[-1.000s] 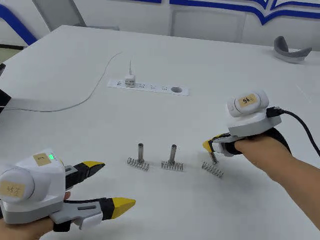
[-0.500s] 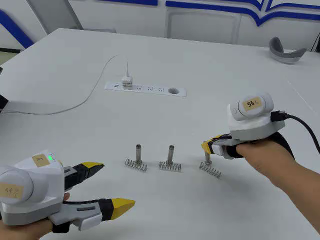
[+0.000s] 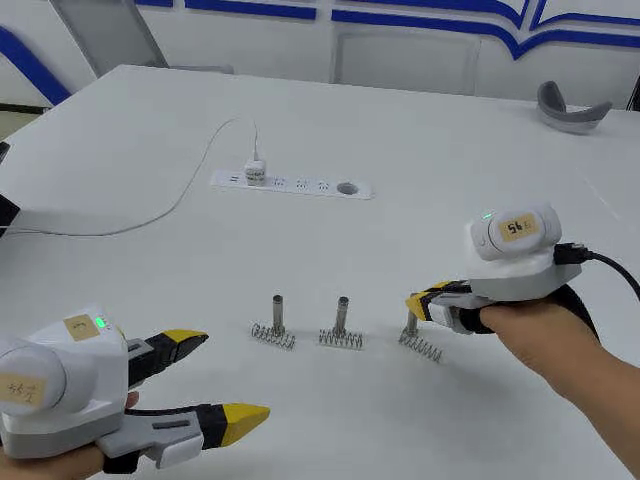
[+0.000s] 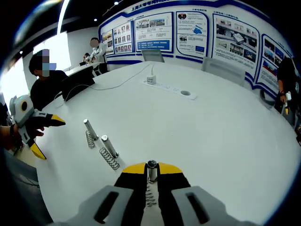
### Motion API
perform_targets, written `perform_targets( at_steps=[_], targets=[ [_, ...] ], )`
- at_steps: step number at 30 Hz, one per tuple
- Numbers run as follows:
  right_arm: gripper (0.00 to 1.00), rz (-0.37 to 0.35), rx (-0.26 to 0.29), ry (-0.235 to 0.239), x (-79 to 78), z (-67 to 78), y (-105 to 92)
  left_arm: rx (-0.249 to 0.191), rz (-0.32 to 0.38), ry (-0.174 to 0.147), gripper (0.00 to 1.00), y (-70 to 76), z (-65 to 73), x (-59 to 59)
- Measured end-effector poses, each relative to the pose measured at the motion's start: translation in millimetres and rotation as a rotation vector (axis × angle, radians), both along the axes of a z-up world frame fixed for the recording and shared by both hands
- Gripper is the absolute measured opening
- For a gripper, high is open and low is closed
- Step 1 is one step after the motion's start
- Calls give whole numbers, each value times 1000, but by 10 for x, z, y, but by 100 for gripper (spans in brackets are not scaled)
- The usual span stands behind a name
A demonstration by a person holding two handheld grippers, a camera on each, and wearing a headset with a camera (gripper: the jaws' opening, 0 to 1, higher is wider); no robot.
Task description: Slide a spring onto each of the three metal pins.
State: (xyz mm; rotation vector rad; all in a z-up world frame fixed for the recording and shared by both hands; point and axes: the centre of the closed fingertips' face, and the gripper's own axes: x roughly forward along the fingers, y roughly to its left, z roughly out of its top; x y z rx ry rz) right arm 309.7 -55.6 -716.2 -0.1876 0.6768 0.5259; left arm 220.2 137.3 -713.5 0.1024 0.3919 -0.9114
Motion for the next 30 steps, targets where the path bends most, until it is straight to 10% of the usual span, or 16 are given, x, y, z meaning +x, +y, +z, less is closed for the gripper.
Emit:
perform_targets(
  at_steps=[30],
  targets=[
    [16, 60, -37, -60, -94, 136, -45, -6, -2, -11, 71, -10, 18, -23]
  ],
)
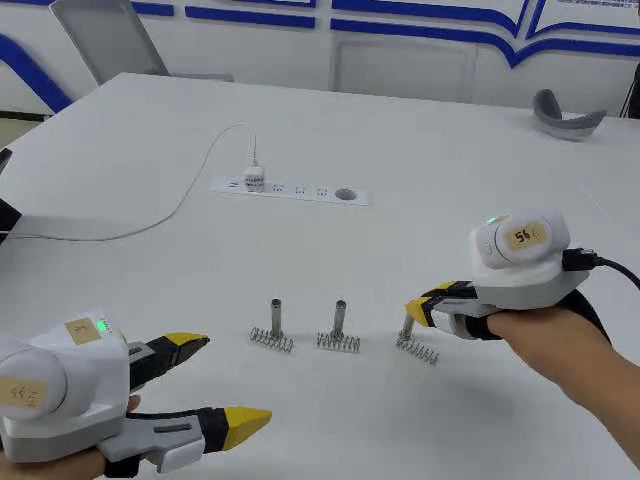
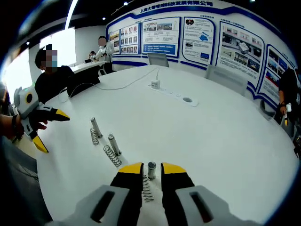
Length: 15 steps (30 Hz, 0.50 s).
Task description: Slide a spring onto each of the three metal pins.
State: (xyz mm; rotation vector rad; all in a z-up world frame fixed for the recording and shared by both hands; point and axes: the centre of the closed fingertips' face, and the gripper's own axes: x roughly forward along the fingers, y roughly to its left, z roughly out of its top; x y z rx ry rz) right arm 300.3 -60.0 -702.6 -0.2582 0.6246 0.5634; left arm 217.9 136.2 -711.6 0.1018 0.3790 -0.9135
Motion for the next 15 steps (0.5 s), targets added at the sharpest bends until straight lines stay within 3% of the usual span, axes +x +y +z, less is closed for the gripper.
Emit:
perform_targets(
  at_steps=[5, 15],
  targets=[
    [16, 18, -19, -21, -8, 2, -90, 2, -1, -2, 71, -13, 15, 0],
    [17, 44, -24, -11, -80, -95, -212, 4, 3, -8, 71, -11, 44, 0]
  ],
)
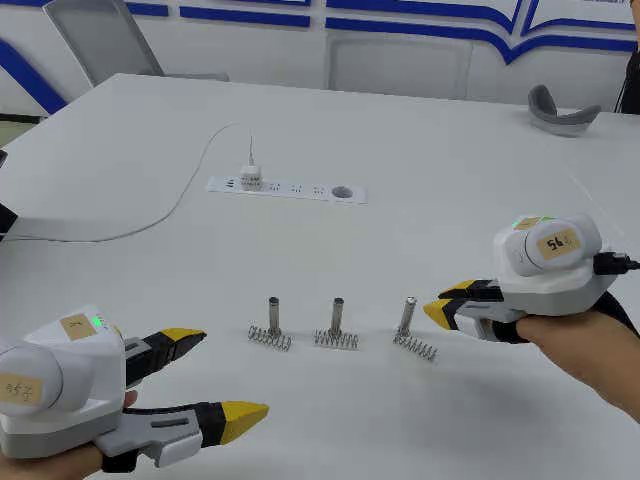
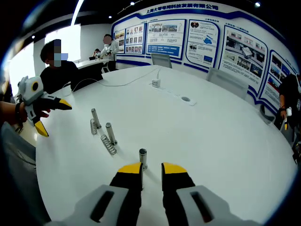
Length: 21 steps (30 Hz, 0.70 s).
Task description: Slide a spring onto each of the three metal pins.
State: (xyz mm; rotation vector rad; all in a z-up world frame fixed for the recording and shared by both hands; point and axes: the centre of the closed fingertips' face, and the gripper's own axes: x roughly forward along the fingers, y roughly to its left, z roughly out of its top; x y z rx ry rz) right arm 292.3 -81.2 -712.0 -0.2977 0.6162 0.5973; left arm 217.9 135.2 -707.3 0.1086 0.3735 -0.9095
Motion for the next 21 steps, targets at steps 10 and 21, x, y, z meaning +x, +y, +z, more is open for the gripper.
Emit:
perform_targets(
  at_steps=[10, 21],
  targets=[
    [17, 66, 9, 58, -146, -248, 31, 5, 0, 2, 71, -7, 6, -7],
    [17, 106, -2, 95, -230, -436, 64, 7, 2, 7, 70, -6, -9, -9]
  ],
)
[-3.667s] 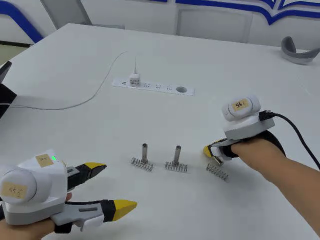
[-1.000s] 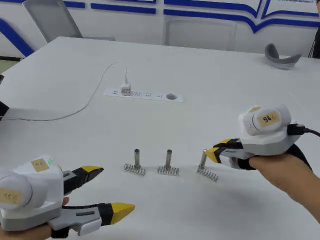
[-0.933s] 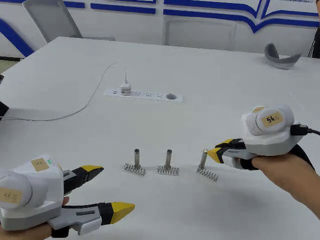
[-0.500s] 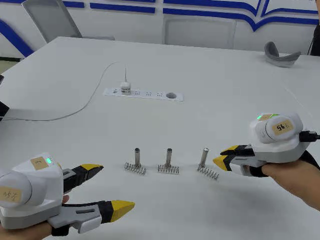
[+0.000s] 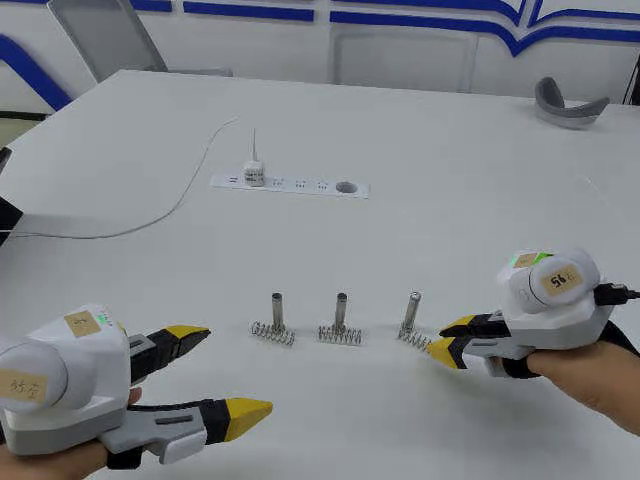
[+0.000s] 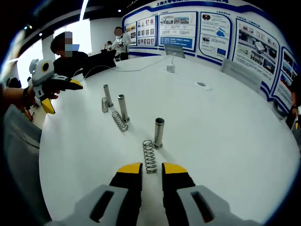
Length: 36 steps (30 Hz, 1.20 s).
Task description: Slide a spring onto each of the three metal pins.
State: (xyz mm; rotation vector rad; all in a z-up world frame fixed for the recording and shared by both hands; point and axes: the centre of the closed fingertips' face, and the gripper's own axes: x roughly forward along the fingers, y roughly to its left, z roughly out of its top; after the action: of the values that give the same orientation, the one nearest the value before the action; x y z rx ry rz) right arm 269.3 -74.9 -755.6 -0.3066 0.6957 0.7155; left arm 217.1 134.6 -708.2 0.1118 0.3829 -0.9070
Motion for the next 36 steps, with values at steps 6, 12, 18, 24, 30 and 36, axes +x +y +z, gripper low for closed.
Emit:
perform_targets(
  at_steps=[6, 12, 18, 24, 30, 36],
  targets=[
    [17, 17, -4, 2, -12, -31, 35, 2, -1, 5, 70, -1, -19, 1],
    [16, 15, 1, 12, -11, -71, 29, 5, -2, 8, 70, 11, -32, 6],
    [15, 18, 2, 15, -14, -96, 22, 7, -3, 12, 70, 13, -44, 7],
    [13, 24, -4, 13, -1, -106, 20, 8, -9, 14, 70, -19, -65, 1],
    [12, 33, -20, 0, -8, -93, 13, 8, -18, 16, 70, -49, -74, -24],
    [11, 21, -9, 0, -29, -55, -30, 8, -36, 18, 70, -105, -88, -58]
  ],
)
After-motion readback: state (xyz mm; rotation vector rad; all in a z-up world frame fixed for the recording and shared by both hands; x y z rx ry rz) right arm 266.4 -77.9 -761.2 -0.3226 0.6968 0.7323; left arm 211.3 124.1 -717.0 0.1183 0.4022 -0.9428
